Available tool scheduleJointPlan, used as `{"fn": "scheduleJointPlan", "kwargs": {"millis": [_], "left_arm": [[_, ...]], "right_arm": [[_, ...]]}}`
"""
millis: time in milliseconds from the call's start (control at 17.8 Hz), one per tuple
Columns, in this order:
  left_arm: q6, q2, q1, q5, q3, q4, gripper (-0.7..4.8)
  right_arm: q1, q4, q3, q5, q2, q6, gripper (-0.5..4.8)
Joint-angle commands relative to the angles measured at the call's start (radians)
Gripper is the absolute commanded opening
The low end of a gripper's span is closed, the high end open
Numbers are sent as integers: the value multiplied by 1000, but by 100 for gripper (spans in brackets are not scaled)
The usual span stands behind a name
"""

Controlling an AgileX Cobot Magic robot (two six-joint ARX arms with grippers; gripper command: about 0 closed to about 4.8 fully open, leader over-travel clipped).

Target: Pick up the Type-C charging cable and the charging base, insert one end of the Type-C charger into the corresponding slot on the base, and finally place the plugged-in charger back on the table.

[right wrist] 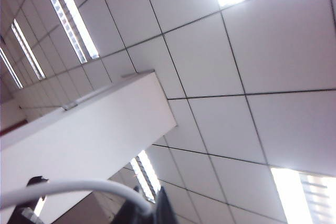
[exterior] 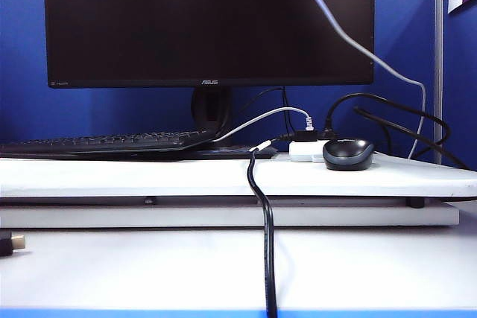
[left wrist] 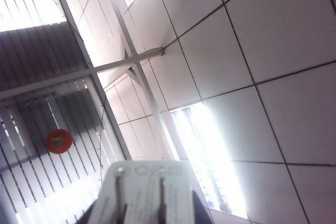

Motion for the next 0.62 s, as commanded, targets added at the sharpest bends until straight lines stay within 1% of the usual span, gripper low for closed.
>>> {"fn": "scheduleJointPlan", "kwargs": {"millis": [56, 168, 224, 393, 617], "left_arm": [[-5, -10, -1, -34, 7, 21, -6], [-5, -11, -1, -34, 7, 34, -6], [-5, -12, -1, -34, 7, 36, -6], [-5, -16, -1, -37, 6, 34, -6], [-5, -24, -1, -28, 6, 32, -6]], "right_arm": [[3, -7, -3, -24, -2, 26, -1], [3, -29, -4, -24, -2, 62, -1], [3, -61, -4, -25, -2, 61, -1], [27, -74, -4, -41, 4, 61, -1], [28, -55, -4, -50, 10, 38, -1]]}}
